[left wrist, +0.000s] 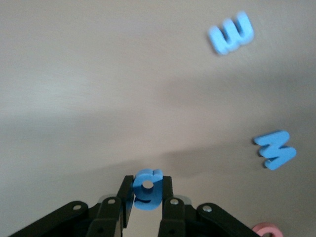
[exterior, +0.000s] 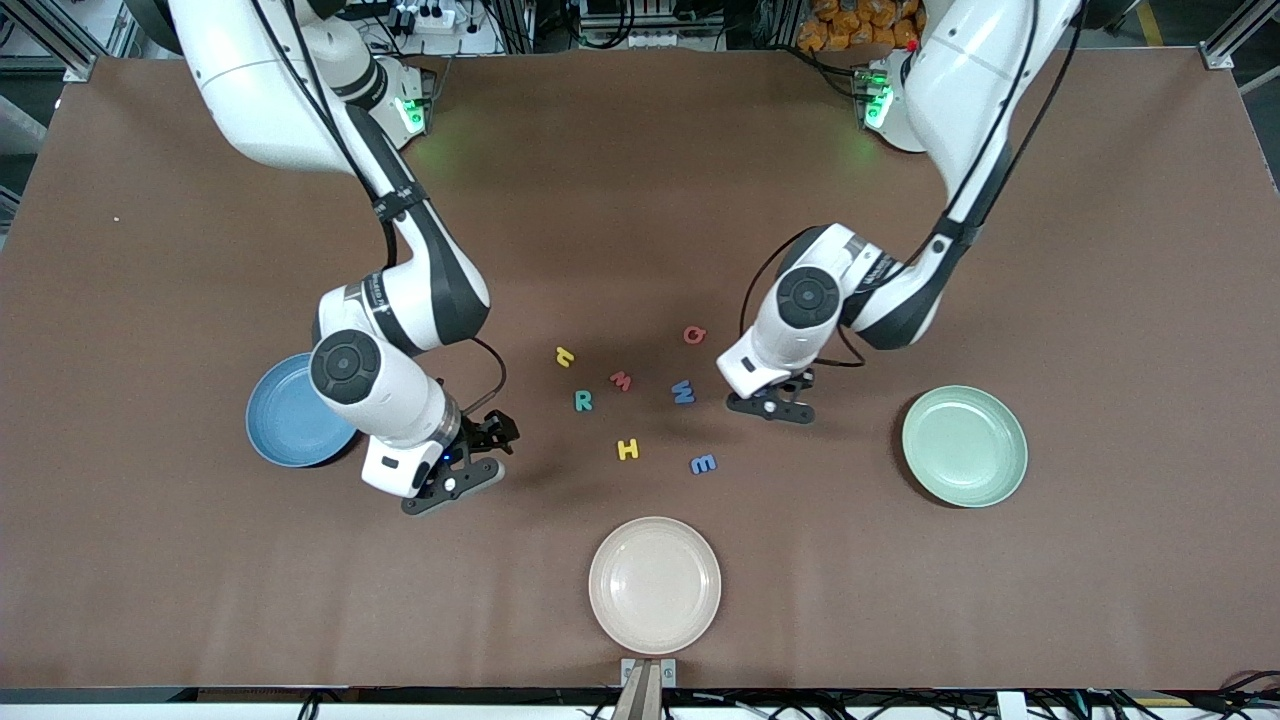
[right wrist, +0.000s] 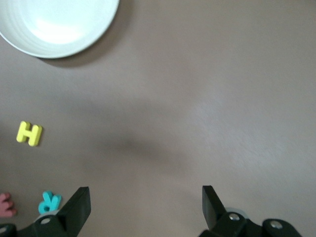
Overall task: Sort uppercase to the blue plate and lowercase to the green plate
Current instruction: 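Carry the blue g onto the green plate and open the left gripper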
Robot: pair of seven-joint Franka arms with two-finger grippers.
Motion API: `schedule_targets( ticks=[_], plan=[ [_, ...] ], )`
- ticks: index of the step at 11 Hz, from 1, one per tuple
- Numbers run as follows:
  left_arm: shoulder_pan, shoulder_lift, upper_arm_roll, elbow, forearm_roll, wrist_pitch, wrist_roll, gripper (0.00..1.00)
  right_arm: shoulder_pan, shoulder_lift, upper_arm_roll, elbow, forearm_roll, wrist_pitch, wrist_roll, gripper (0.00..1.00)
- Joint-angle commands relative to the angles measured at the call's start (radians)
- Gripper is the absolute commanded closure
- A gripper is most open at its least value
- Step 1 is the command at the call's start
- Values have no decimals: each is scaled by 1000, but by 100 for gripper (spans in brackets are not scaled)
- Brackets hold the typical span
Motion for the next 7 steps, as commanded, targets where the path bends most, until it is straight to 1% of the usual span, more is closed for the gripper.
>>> schedule_targets(
  ticks=[1, 2, 4, 6, 7],
  plan=[
    [99, -131, -10, -34, 21, -107, 47, 100, 27, 46, -6, 50, 11, 28, 15, 0],
    [143, -151, -10, -34, 21, -141, 70, 100, 54, 57, -6, 67, 8, 30, 21, 0],
    [240, -150, -10, -34, 21, -169, 168, 100, 98, 104, -6, 125, 8, 33, 108, 0],
    [352, -126, -10, -34, 26, -169, 288, 100, 134, 155, -7, 188, 5, 33, 178, 0],
    [402, -104, -10, -29, 26, -166, 343, 100, 142, 167, -7, 193, 5, 59, 186, 0]
  ],
)
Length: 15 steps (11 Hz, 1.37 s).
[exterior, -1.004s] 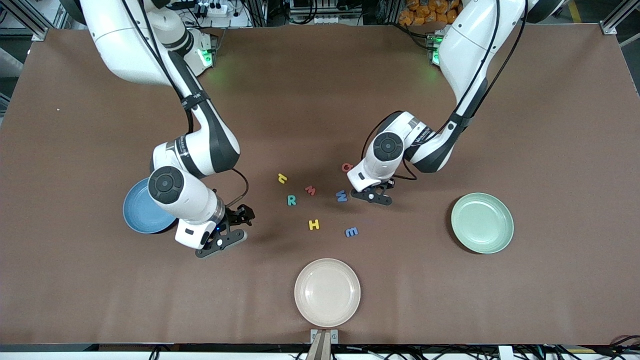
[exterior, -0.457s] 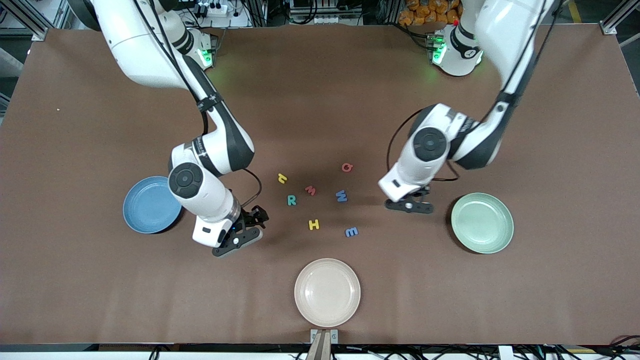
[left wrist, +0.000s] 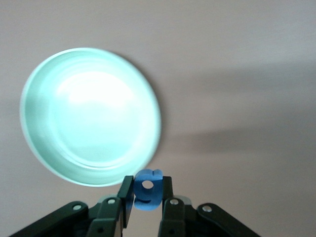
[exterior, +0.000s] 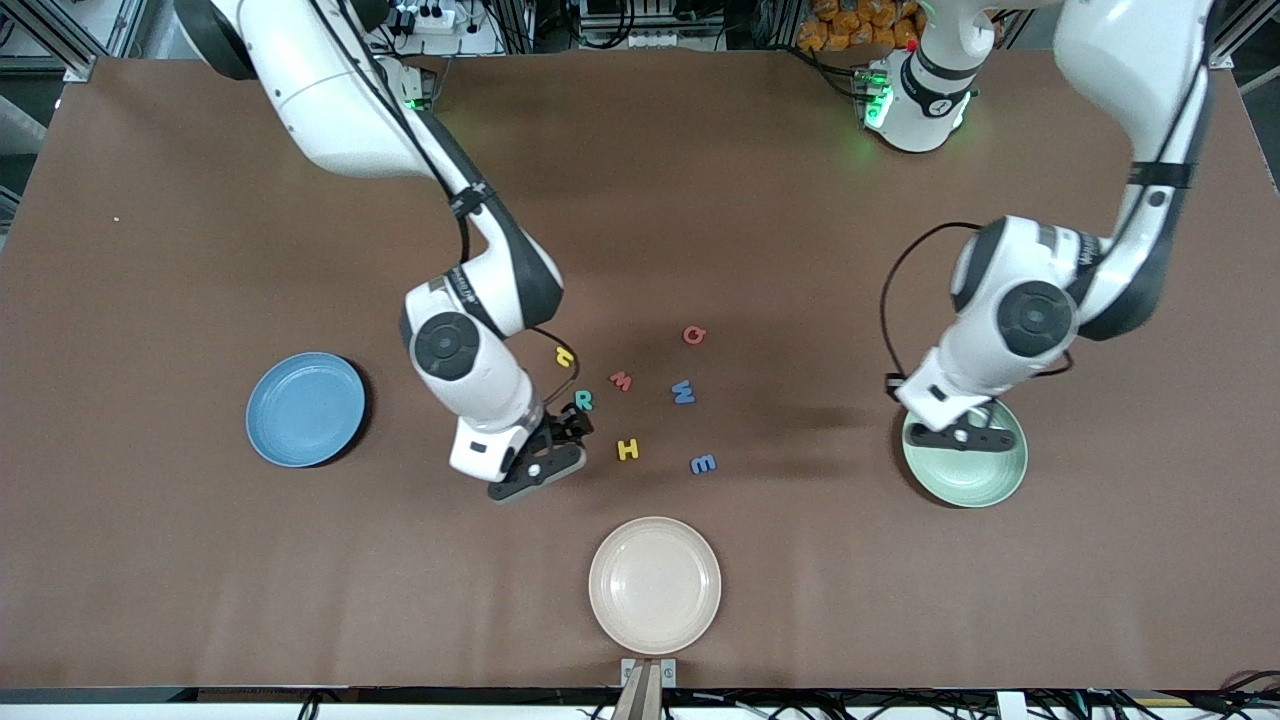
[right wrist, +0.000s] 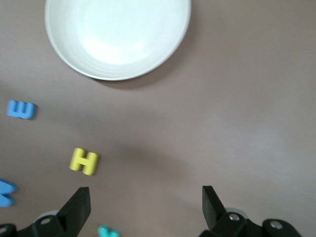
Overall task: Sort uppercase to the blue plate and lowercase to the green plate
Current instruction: 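Carry the blue g onto the green plate and open the left gripper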
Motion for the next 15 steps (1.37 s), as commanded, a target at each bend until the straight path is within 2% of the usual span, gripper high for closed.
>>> schedule_targets(
  ticks=[1, 3, 4, 5, 6, 7, 8, 15],
  plan=[
    [101, 54, -13, 3, 24, 13, 97, 100, 15, 75, -8, 73, 7, 39, 39, 0],
    [121, 90, -12, 6, 29, 49, 100, 100, 44, 102, -8, 74, 7, 73, 127, 0],
    [121, 121, -7, 36, 45, 59, 100, 99, 55, 121, -8, 74, 7, 112, 160, 0],
    [123, 153, -7, 73, 58, 60, 100, 93, 60, 138, -8, 76, 7, 140, 168, 0],
    [121, 175, -7, 98, 58, 60, 100, 76, 61, 153, -8, 77, 7, 175, 168, 0],
    [118, 183, -7, 112, 58, 60, 100, 34, 76, 164, -9, 78, 4, 205, 168, 0],
    [118, 183, -7, 116, 58, 60, 100, 0, 86, 174, -11, 79, 2, 223, 168, 0],
    [112, 126, -18, 126, 49, 41, 97, 0, 126, 202, -15, 67, -4, 252, 263, 0]
  ],
)
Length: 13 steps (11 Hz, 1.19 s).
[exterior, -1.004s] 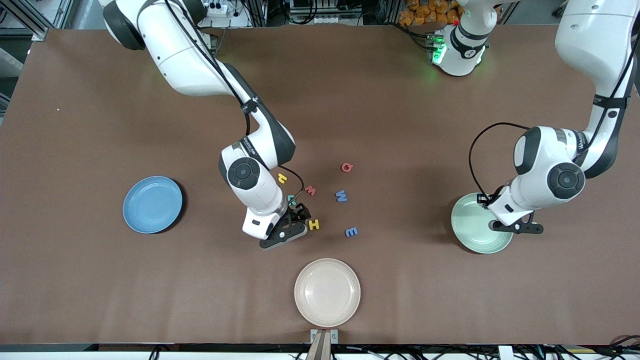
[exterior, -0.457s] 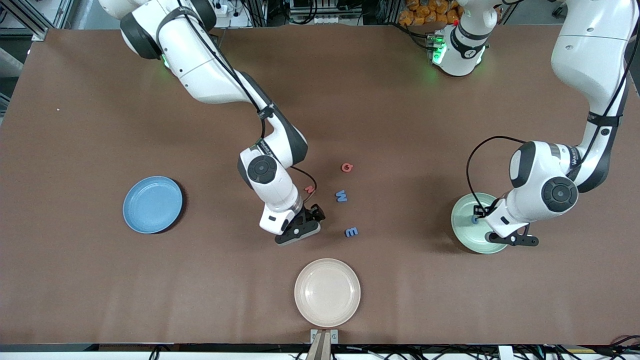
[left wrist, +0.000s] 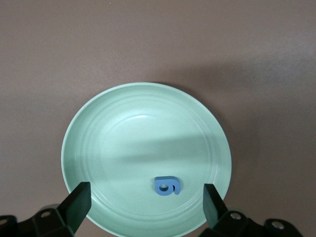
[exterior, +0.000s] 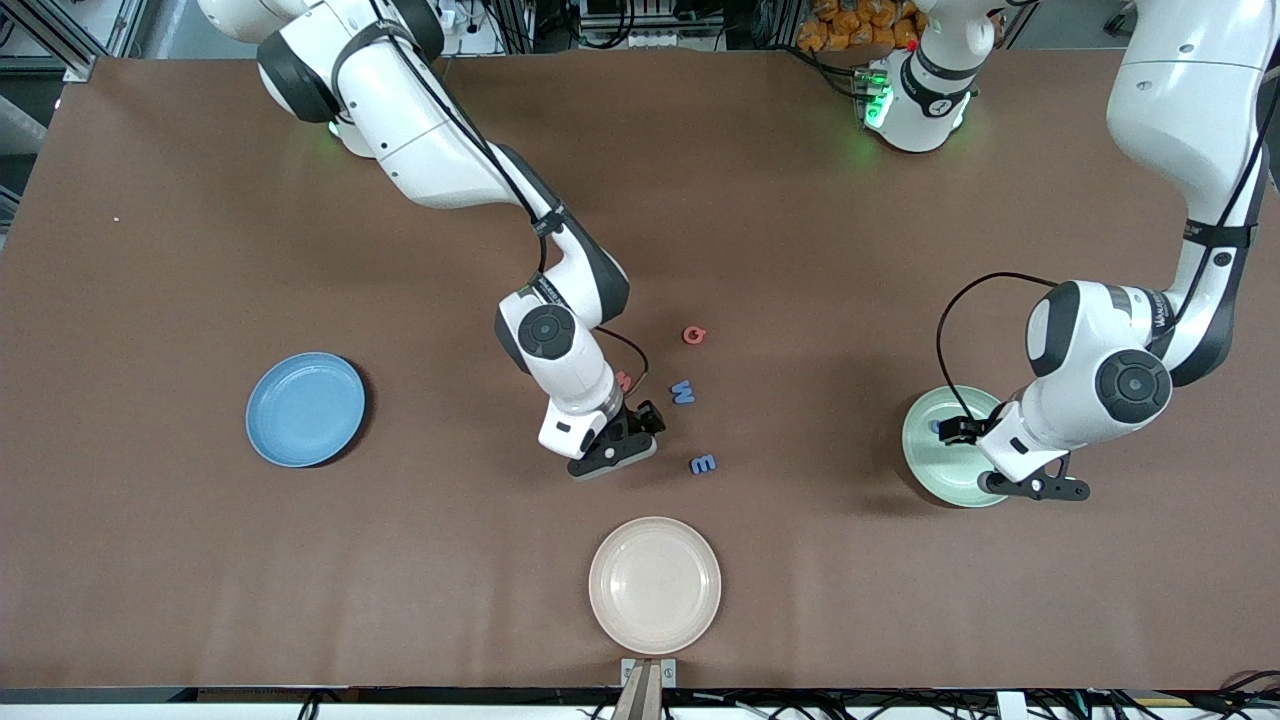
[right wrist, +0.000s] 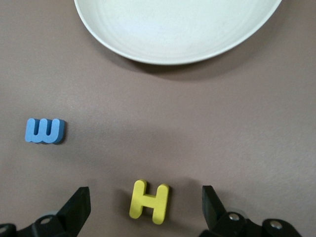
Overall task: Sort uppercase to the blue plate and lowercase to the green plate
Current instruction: 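Grasp the yellow H with the right gripper while the left gripper withdraws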
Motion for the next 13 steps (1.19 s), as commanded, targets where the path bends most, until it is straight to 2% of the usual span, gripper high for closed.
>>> schedule_targets(
  ticks=[1, 8, 13],
  plan=[
    [-8, -35, -13, -6, 8, -37, -8, 0, 8, 19, -12, 25, -3, 0, 35, 0],
    [-5, -76, -126, -4, 6, -97, -33, 0, 21, 29, -16, 7, -69, -3, 48, 0],
    [1, -110, -195, 20, 5, -129, -33, 0, 54, 29, -54, 7, -71, -9, 48, 0]
  ],
)
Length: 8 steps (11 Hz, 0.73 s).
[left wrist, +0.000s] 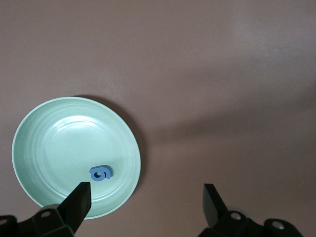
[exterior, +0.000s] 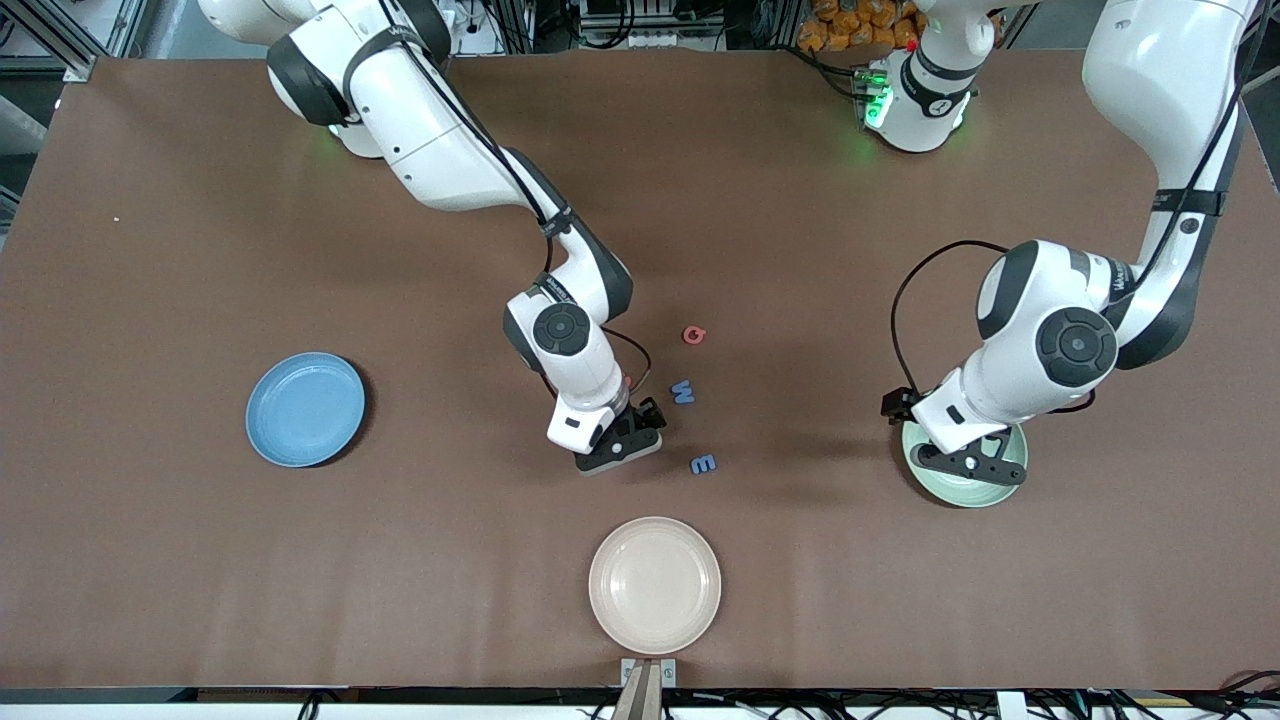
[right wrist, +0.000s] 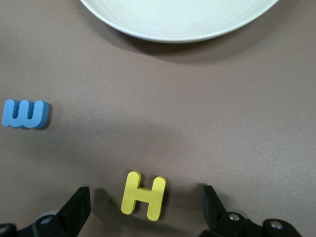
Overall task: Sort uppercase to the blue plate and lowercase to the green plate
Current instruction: 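Grasp the yellow H with the right gripper while the left gripper withdraws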
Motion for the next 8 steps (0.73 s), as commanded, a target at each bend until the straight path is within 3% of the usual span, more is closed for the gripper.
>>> schedule_targets(
  ticks=[1, 2, 4, 5, 6, 8],
  plan=[
    [8, -34, -19, 1, 5, -27, -12, 0, 34, 9, -39, 9, -16, -5, 32, 0],
    [9, -40, -20, 2, 5, -27, -10, 0, 36, 9, -39, 7, -16, -5, 32, 3],
    [9, -57, -23, 2, -15, -29, -6, 0, 34, 9, -39, 9, -86, -6, 32, 70],
    [9, -63, -26, 2, -15, -29, -1, 0, 34, 12, -39, 9, -109, -5, 32, 95],
    [9, -65, -28, 2, -15, -29, -1, 0, 34, 14, -39, 9, -116, -3, 32, 100],
    [9, -65, -29, 7, -15, -29, 0, 0, 34, 14, -39, 9, -116, -3, 30, 100]
  ],
)
